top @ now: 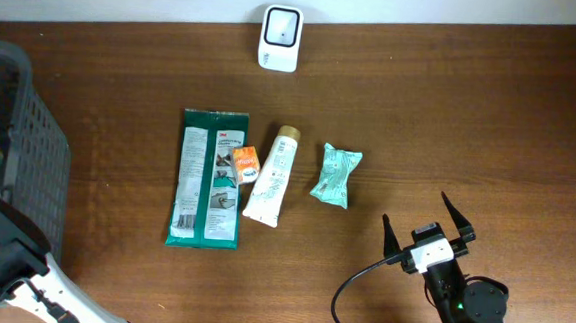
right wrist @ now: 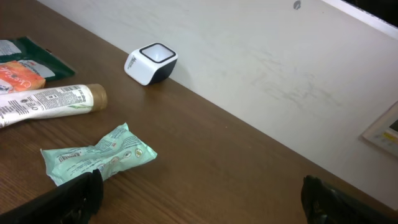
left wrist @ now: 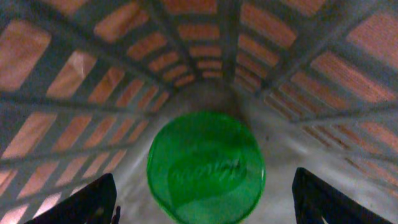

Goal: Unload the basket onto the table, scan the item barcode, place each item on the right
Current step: 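Reach into basket and grasp the green-lidded jar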

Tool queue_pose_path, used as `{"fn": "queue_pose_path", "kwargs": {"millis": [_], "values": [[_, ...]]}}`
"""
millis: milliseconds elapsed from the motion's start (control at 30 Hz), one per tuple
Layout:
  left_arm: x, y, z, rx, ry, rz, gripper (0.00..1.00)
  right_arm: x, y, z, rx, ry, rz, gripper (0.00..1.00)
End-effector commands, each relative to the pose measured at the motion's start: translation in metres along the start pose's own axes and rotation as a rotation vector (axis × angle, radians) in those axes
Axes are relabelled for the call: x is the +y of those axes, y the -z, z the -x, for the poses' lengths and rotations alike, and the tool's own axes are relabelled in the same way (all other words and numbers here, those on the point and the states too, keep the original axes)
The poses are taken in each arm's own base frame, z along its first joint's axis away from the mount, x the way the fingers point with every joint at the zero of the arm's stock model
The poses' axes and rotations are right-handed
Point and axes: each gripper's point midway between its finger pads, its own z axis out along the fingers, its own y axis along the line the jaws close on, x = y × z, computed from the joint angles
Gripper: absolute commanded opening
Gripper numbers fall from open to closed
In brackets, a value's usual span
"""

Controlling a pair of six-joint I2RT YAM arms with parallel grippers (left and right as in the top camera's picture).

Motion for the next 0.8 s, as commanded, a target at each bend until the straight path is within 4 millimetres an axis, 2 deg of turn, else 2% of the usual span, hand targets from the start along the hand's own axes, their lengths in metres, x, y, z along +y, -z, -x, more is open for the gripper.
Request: {"fn": "queue_pose_path", "kwargs": {"millis": [0,100,133,200,300,400,533,633,767], "values": [[-0.002,-0.011,-0.002,-0.019,-0.037,0.001,0.81,0.003,0.0,-0.001,-0.001,-0.008,0.012,0.98],[-0.003,-0.02,-0.004,-0.035,-0.056,0.003,0.82,0.003,0.0,-0.001,-0.001,-0.008,0.012,0.98],[-0.004,-0.022,-0.002,-0.049,-0.054,0.004,0.86,0.003,0.0,-0.001,-0.001,-0.008,0.012,0.98],[-0.004,-0.024,0.002,-0.069,-0.049,0.005,0.88,0.003,0.0,-0.001,-0.001,-0.008,0.012,0.98],[-0.005,-0.028,0.001,-0.068,-0.049,0.005,0.87,0.003,0.0,-0.001,-0.002,-0.008,0.012,0.98],[-0.012,-0.041,-0.005,-0.047,-0.054,-0.021,0.86,0.003,0.0,-0.001,-0.001,-0.008,0.012,0.99],[-0.022,-0.055,-0.016,-0.011,-0.065,-0.05,0.74,0.003,0.0,-0.001,-0.001,-0.008,0.012,0.98],[-0.022,-0.054,-0.012,-0.023,-0.063,-0.049,0.66,0.003,0.0,-0.001,-0.001,-0.008,0.012,0.98],[-0.021,-0.053,-0.012,-0.023,-0.063,-0.048,0.48,0.003,0.0,-0.001,-0.001,-0.008,0.012,0.98]]}}
